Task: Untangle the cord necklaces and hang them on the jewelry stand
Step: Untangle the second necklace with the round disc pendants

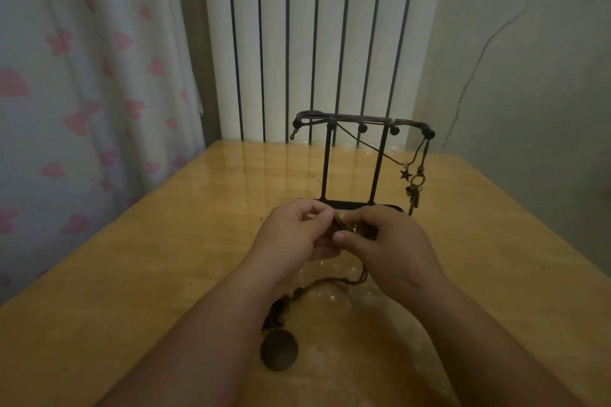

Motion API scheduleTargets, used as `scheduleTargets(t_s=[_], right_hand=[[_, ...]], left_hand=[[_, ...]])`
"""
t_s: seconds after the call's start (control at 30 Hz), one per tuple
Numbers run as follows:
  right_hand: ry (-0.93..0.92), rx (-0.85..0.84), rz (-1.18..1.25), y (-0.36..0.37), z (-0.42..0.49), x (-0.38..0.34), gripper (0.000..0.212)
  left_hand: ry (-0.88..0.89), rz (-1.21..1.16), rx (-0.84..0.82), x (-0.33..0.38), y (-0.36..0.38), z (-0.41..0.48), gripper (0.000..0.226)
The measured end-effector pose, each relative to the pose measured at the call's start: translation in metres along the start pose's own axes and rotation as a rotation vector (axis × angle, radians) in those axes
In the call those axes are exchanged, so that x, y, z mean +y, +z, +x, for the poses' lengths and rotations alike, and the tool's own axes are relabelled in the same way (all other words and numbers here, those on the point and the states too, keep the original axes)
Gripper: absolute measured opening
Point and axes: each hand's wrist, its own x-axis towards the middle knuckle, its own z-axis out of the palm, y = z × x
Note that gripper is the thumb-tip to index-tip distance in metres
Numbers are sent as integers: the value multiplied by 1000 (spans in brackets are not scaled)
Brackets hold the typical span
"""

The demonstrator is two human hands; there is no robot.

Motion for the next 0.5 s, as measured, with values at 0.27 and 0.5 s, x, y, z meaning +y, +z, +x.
scheduleTargets(t_s=[0.27, 0.5], right_hand=[[18, 64, 93, 0, 0, -5, 27], [-3, 5, 91, 6, -2, -2, 18]], left_hand=[[32, -83, 105, 0, 1, 1, 18], [47, 38, 164, -1, 3, 2, 17]])
